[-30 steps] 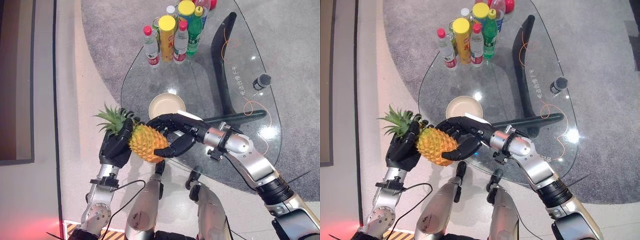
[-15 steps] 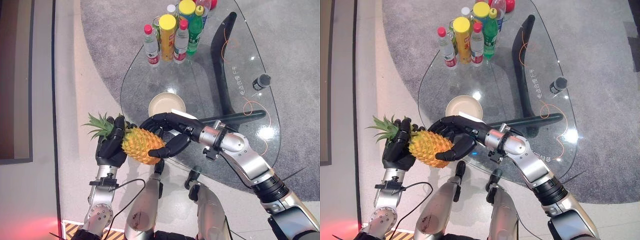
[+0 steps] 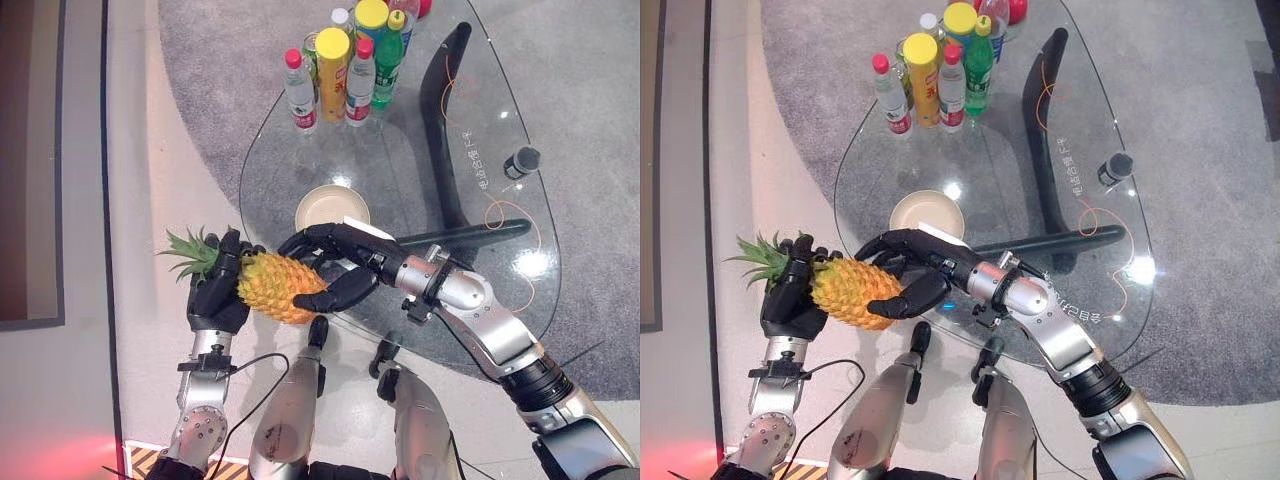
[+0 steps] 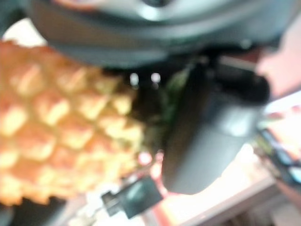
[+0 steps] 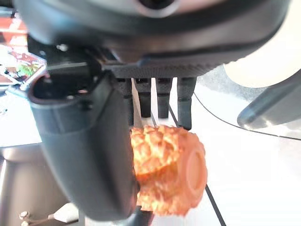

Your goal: Pick up the fruit to the plate

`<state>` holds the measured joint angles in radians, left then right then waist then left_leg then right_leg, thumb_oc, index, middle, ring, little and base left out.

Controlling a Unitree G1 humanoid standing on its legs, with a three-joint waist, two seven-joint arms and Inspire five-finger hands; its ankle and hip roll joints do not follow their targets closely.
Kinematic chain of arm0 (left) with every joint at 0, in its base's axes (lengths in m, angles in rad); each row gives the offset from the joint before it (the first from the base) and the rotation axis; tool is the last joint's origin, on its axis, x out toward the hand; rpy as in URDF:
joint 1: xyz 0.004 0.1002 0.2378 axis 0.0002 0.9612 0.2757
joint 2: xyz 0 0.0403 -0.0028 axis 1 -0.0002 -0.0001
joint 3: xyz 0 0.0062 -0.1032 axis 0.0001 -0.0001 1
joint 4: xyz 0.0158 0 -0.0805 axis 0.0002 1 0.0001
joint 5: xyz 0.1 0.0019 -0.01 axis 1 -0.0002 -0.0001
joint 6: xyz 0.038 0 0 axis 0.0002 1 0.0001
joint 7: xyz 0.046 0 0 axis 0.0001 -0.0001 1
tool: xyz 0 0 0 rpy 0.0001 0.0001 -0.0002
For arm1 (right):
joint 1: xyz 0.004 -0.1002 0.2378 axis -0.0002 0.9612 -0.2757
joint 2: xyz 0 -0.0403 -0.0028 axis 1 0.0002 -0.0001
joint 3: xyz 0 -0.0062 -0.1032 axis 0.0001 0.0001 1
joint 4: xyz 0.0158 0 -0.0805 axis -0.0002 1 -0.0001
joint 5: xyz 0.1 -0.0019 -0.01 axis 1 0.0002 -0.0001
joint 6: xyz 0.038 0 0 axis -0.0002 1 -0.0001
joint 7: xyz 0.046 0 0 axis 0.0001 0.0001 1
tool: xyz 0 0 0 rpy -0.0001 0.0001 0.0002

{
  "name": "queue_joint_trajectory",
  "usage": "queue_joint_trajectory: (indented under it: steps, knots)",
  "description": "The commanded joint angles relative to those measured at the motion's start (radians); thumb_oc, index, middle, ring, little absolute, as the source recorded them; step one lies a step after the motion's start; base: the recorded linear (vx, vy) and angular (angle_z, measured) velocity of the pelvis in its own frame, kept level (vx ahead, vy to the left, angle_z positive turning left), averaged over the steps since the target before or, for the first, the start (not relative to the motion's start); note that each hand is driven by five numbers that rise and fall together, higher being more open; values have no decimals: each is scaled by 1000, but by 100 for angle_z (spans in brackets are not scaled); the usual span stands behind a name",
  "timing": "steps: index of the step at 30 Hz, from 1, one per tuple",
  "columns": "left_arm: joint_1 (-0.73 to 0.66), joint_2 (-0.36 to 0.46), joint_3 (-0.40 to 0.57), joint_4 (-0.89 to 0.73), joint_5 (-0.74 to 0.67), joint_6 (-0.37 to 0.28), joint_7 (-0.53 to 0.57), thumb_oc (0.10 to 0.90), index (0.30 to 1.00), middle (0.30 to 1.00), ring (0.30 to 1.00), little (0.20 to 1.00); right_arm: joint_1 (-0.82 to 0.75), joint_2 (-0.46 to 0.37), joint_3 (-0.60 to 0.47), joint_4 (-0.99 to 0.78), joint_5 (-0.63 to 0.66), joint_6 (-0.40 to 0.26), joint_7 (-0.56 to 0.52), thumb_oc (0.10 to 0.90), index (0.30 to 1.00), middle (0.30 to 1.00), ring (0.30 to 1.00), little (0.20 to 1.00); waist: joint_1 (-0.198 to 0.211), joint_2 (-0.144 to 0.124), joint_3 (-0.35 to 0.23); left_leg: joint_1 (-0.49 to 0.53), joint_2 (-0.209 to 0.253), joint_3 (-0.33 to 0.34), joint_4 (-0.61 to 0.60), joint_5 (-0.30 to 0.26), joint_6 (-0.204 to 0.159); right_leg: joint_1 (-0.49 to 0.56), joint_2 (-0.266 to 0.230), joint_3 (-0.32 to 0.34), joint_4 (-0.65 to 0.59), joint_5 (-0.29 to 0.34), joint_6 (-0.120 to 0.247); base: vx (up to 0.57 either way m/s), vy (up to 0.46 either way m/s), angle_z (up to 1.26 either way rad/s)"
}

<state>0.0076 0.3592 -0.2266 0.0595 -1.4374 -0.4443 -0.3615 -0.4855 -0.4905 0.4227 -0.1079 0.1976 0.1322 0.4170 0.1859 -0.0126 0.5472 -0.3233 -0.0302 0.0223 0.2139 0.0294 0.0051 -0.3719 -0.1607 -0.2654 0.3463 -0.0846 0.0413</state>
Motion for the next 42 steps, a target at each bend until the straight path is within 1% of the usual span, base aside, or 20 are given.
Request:
queue_joint_trajectory:
  steps: [1,8,14,20,23,27,28,30,34,36,39,40,42]
  knots:
    - [-170,-51,18,-307,-4,-46,-123,100,300,300,300,200,16,19,102,-136,-20,-81,-5,800,900,900,900,900,-9,-14,-27,-24,-78,26,118,-118,48,32,41,-27,36,34,36,0,0,0]
    - [-165,-40,43,-302,33,-48,-103,100,300,300,300,200,70,-23,15,-159,-32,-113,-64,800,900,900,900,900,-29,-19,-27,-23,-73,37,119,-124,53,23,39,-17,46,45,49,0,0,0]
    - [-151,-34,72,-280,63,-56,-92,100,300,300,300,200,146,-55,-87,-175,-47,-149,-103,800,900,900,900,900,-54,-20,-27,-21,-68,52,124,-133,60,14,39,-2,59,53,59,-4,9,-1]
    - [-141,-30,97,-267,89,-70,-93,100,300,300,300,200,207,-67,-156,-189,-36,-164,-101,800,900,900,900,900,-71,-18,-27,-22,-65,63,127,-138,62,5,39,7,67,55,66,0,4,-3]
    - [-141,-28,101,-258,152,-94,-82,100,300,300,300,200,225,-66,-172,-190,-26,-153,-93,800,900,900,900,900,-78,-15,-27,-26,-64,66,131,-142,62,-1,38,11,73,53,67,6,19,-8]
    - [-167,-5,103,-233,337,-158,8,100,300,300,300,200,245,-77,-180,-181,-6,-133,-82,800,900,900,900,900,-92,-8,-27,-38,-61,74,140,-144,61,-23,35,20,89,47,69,3,33,-7]
    - [-171,-3,103,-231,349,-163,15,100,300,300,300,200,246,-78,-180,-180,-5,-132,-82,800,900,900,900,900,-93,-8,-27,-40,-61,75,141,-144,61,-24,35,22,89,46,70,0,0,0]
    - [-196,18,110,-213,432,-196,56,100,300,300,300,200,251,-86,-181,-170,2,-124,-81,800,900,900,900,900,-101,-6,-27,-50,-60,79,150,-146,60,-37,36,28,96,41,70,10,37,-2]
    - [-230,33,119,-179,501,-235,96,100,300,300,300,200,246,-91,-178,-141,9,-128,-80,800,900,900,900,900,-111,-2,-27,-64,-56,89,163,-149,57,-54,38,37,106,31,68,9,35,-8]
    - [-257,46,122,-155,578,-269,162,100,300,300,300,200,238,-96,-171,-126,14,-119,-76,800,900,900,900,900,-119,-1,-27,-76,-53,95,173,-150,55,-66,39,42,113,25,65,17,36,-5]
    - [-290,65,126,-133,696,-304,281,100,300,300,300,200,224,-100,-158,-114,22,-101,-70,800,900,900,900,900,-125,1,-27,-92,-50,101,185,-150,51,-82,40,45,123,16,60,20,35,-3]
    - [-310,78,124,-119,766,-326,341,100,300,300,300,200,215,-103,-149,-110,29,-88,-68,800,900,900,900,900,-128,1,-27,-102,-48,105,193,-152,49,-92,40,46,130,11,59,13,33,-7]
    - [-344,95,124,-97,866,-343,444,100,300,300,300,200,195,-108,-134,-102,42,-65,-64,800,900,900,900,900,-132,1,-27,-122,-46,109,203,-152,47,-112,42,49,138,10,56,6,41,-9]
